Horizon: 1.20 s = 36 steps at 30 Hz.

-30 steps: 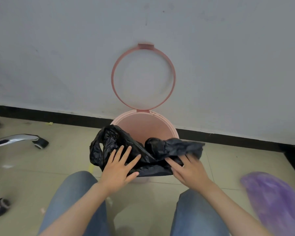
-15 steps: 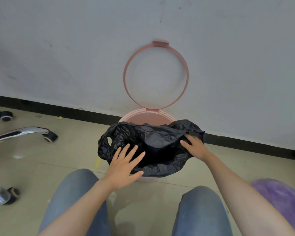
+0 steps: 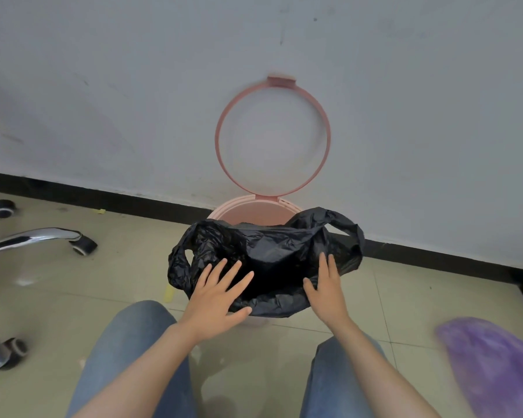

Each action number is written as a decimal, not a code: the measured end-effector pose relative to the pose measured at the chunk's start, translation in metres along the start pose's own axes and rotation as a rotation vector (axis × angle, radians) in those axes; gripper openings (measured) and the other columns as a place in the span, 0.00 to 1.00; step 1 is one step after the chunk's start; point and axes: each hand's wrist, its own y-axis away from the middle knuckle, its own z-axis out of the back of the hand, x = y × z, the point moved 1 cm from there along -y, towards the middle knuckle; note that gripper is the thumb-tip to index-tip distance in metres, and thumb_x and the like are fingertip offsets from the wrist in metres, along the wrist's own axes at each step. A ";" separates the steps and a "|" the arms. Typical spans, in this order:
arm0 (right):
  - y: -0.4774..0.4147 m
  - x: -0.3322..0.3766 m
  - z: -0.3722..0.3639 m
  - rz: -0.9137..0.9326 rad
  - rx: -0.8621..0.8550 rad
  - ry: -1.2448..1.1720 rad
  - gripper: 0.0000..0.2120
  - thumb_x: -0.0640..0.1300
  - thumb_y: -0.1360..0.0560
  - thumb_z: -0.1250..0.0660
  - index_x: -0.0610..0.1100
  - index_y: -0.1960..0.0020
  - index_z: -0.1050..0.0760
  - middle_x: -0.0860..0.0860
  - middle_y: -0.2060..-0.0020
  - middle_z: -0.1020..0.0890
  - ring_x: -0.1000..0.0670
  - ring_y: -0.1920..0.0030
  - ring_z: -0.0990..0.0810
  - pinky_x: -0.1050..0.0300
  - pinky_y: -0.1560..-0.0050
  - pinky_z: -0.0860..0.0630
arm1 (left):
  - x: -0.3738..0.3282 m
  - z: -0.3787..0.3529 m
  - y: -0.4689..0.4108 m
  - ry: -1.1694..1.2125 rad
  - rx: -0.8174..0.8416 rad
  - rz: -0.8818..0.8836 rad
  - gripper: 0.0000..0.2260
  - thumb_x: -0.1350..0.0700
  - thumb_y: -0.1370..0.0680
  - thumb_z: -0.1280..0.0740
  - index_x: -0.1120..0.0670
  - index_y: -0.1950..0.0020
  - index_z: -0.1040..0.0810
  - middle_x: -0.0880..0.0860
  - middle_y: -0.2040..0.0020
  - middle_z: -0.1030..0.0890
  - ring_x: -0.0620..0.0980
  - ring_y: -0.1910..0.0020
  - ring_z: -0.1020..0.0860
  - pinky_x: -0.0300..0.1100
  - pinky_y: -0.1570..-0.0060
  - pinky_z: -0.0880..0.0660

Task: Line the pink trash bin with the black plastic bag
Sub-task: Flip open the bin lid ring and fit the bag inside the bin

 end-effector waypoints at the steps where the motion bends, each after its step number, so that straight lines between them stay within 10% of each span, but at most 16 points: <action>1: -0.005 0.000 0.001 -0.044 0.023 -0.049 0.31 0.42 0.21 0.43 0.43 0.26 0.57 0.44 0.24 0.56 0.45 0.25 0.52 0.53 0.28 0.44 | 0.000 0.001 0.000 -0.002 0.002 0.000 0.27 0.37 0.28 0.47 0.44 0.30 0.38 0.52 0.32 0.26 0.54 0.33 0.41 0.43 0.32 0.61; 7: -0.022 -0.010 0.012 -0.092 0.168 -0.111 0.32 0.44 0.22 0.41 0.47 0.25 0.56 0.43 0.25 0.46 0.43 0.27 0.44 0.49 0.30 0.41 | -0.003 0.003 0.002 -0.017 0.039 0.021 0.28 0.36 0.29 0.48 0.45 0.31 0.36 0.51 0.35 0.24 0.56 0.36 0.26 0.43 0.31 0.62; 10: -0.023 -0.006 0.021 -0.018 -0.039 0.140 0.23 0.46 0.22 0.41 0.46 0.28 0.41 0.40 0.26 0.46 0.41 0.27 0.45 0.48 0.31 0.38 | -0.004 0.007 0.004 0.036 0.044 0.054 0.29 0.36 0.28 0.48 0.48 0.31 0.36 0.50 0.37 0.22 0.55 0.37 0.25 0.42 0.32 0.61; 15: -0.026 0.002 0.015 0.021 -0.080 0.160 0.26 0.42 0.24 0.39 0.47 0.28 0.42 0.38 0.25 0.50 0.37 0.28 0.45 0.46 0.31 0.39 | -0.007 0.018 0.009 0.173 -0.045 0.088 0.28 0.37 0.23 0.60 0.49 0.31 0.38 0.53 0.33 0.26 0.54 0.30 0.39 0.43 0.33 0.58; 19: -0.024 0.005 0.007 -0.095 0.093 -0.081 0.32 0.32 0.24 0.43 0.49 0.26 0.51 0.40 0.25 0.57 0.37 0.32 0.36 0.52 0.38 0.32 | -0.002 0.037 -0.009 0.113 -0.183 0.230 0.24 0.45 0.24 0.48 0.53 0.32 0.32 0.60 0.32 0.28 0.61 0.30 0.37 0.55 0.31 0.39; 23: -0.020 0.003 0.007 -0.094 0.147 -0.100 0.35 0.29 0.25 0.44 0.51 0.26 0.52 0.41 0.25 0.60 0.40 0.37 0.28 0.57 0.50 0.30 | 0.007 0.045 -0.021 0.173 -0.040 0.409 0.27 0.48 0.21 0.45 0.53 0.25 0.51 0.60 0.23 0.52 0.61 0.25 0.55 0.57 0.27 0.52; 28: -0.006 -0.011 0.012 -0.036 0.220 -0.010 0.35 0.30 0.25 0.42 0.54 0.26 0.52 0.43 0.25 0.58 0.43 0.45 0.25 0.57 0.54 0.29 | 0.013 0.034 -0.016 0.219 0.083 0.478 0.28 0.46 0.20 0.47 0.53 0.25 0.56 0.60 0.23 0.56 0.61 0.25 0.54 0.55 0.28 0.49; 32: 0.002 -0.009 0.017 0.085 0.036 0.398 0.25 0.41 0.23 0.41 0.49 0.28 0.42 0.37 0.27 0.43 0.37 0.30 0.37 0.47 0.37 0.30 | 0.014 0.030 -0.010 0.329 0.071 0.520 0.27 0.47 0.20 0.47 0.54 0.25 0.53 0.59 0.23 0.54 0.60 0.26 0.51 0.54 0.28 0.45; 36: -0.007 0.019 0.023 0.401 -0.168 0.660 0.18 0.47 0.30 0.45 0.45 0.52 0.19 0.42 0.49 0.17 0.39 0.48 0.19 0.48 0.57 0.20 | 0.016 0.033 -0.011 0.304 0.016 0.544 0.27 0.47 0.20 0.47 0.54 0.25 0.54 0.61 0.23 0.54 0.60 0.25 0.53 0.54 0.27 0.49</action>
